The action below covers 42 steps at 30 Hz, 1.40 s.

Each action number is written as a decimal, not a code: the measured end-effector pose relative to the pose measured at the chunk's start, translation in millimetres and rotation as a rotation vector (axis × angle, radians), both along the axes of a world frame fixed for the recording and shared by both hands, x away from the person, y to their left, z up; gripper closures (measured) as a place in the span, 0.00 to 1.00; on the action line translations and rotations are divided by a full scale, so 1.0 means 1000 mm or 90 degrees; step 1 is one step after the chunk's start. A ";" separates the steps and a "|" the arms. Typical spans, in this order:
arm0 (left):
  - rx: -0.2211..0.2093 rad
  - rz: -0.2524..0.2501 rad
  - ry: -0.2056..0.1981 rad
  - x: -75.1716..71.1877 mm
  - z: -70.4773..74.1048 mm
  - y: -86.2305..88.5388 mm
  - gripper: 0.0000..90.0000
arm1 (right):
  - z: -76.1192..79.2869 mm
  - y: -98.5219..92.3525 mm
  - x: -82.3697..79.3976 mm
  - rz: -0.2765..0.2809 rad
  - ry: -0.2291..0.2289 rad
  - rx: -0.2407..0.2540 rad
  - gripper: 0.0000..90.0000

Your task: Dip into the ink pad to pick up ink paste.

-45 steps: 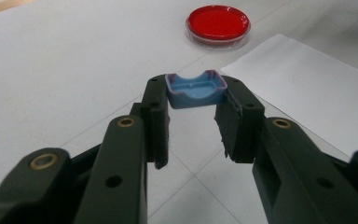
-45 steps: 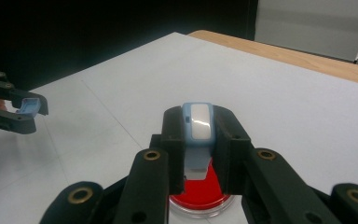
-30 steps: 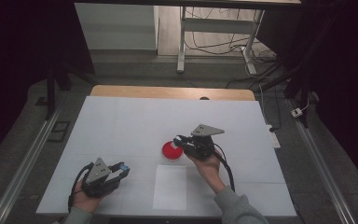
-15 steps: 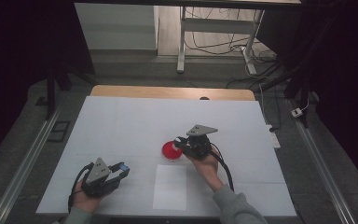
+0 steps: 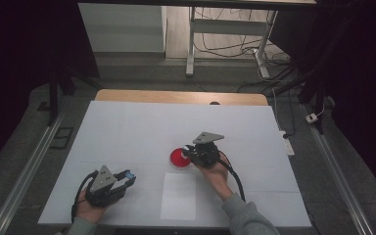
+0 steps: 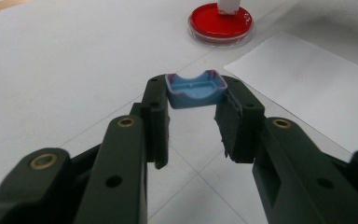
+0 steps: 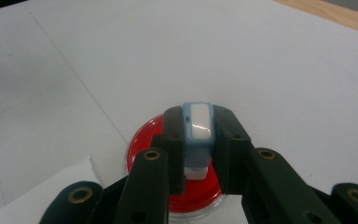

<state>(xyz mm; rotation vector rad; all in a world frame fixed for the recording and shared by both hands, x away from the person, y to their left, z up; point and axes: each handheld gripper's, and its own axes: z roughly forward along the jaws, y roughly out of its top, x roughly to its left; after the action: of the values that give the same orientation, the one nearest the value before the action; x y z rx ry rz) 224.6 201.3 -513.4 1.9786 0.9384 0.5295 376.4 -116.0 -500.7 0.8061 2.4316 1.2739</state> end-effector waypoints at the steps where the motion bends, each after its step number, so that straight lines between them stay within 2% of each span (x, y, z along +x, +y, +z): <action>1: 0.000 0.000 0.000 0.000 0.000 0.000 0.72 | -0.001 0.000 0.000 0.000 0.000 -0.003 0.83; 13: 0.000 -0.003 0.000 -0.001 0.001 -0.001 0.72 | -0.006 0.002 0.001 -0.004 0.009 -0.011 0.84; 24: -0.002 -0.003 0.000 -0.001 0.001 -0.002 0.72 | -0.008 0.003 -0.002 -0.002 -0.008 -0.021 0.84; 42: -0.005 0.000 0.000 0.000 0.001 -0.001 0.72 | -0.007 0.002 -0.002 -0.007 -0.005 -0.010 0.84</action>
<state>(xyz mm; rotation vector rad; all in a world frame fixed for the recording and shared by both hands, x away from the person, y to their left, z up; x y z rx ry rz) 224.1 200.6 -512.7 1.9714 0.9392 0.5254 373.9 -114.4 -508.0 0.8071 2.4253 1.2502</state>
